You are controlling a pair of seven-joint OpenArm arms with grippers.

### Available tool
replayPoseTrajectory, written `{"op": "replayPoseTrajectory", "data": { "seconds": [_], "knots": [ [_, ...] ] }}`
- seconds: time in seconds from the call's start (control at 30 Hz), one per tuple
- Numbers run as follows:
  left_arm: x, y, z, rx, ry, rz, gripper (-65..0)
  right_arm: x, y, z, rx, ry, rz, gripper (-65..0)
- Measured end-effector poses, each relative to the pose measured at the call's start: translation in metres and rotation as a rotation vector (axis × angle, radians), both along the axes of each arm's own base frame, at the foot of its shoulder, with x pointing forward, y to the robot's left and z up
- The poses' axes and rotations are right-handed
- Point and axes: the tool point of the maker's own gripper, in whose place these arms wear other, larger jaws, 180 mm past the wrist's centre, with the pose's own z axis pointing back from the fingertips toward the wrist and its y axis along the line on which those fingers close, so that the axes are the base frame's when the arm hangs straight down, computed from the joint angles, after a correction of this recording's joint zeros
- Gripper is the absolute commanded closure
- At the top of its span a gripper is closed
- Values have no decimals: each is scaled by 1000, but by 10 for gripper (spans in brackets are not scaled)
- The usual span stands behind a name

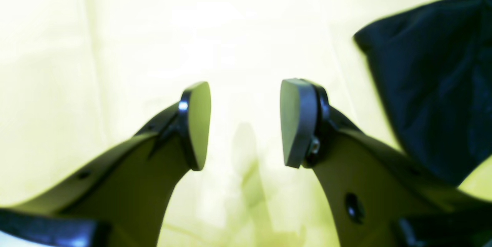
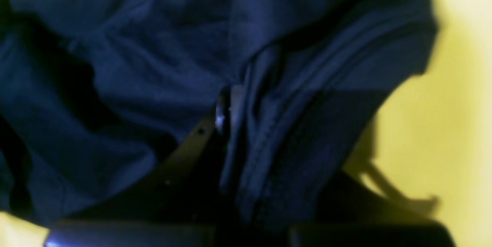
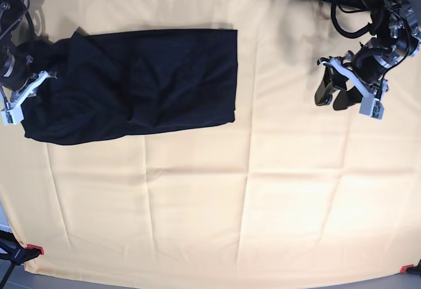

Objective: Fold the T-shirt properly
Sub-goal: 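Lift the shirt end with the right gripper and fold it over the middle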

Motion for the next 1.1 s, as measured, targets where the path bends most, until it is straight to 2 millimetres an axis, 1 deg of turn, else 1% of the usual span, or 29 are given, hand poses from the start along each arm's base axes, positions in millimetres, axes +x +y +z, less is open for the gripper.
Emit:
{"op": "replayPoseTrajectory", "data": {
  "seconds": [0.07, 0.1, 0.13, 0.17, 0.23, 0.27, 0.33, 0.4, 0.43, 0.53, 0.6, 0.7, 0.8, 1.03, 1.1],
  "knots": [
    [-3, 0, -3, 1, 12, 0, -308, 3, -14, 16, -82, -27, -64, 0],
    [-5, 0, -5, 1, 20, 1, -308, 5, -17, 26, -109, -48, -85, 0],
    [-7, 0, -6, 0, 23, 0, -308, 8, -16, 35, -124, -73, -93, 0],
    [-8, 0, -7, 0, 28, 0, -308, 10, -10, 45, -129, -101, -79, 0],
    [-9, 0, -8, -1, 31, 0, -308, 18, 14, 65, -78, -179, -27, 0],
    [-9, 0, -8, -2, 33, 1, -308, 19, 31, 72, -34, -211, 17, 0],
    [-10, 1, -10, -1, 37, 2, -308, 17, 68, 80, 66, -251, 124, 0],
    [-9, 1, -9, -2, 35, 2, -308, 11, 98, 79, 171, -261, 208, 0],
    [-9, 1, -9, -2, 35, 2, -308, 8, 109, 79, 215, -264, 234, 0],
    [-9, 1, -9, -2, 36, 2, -308, 0, 135, 79, 328, -288, 283, 0],
    [-9, 1, -9, -2, 36, 2, -308, -7, 150, 75, 379, -284, 311, 0],
    [-9, 0, -9, -3, 35, 1, -308, -17, 179, 70, 455, -259, 387, 0],
    [-9, -1, -9, -10, 34, -2, -308, -25, 212, 77, 550, -289, 485, 0],
    [-9, -2, -8, -17, 33, -4, -308, -38, 273, 75, 656, -270, 621, 0],
    [-9, -3, -7, -21, 30, -5, -308, -39, 286, 68, 621, -255, 656, 0]
  ]
}}
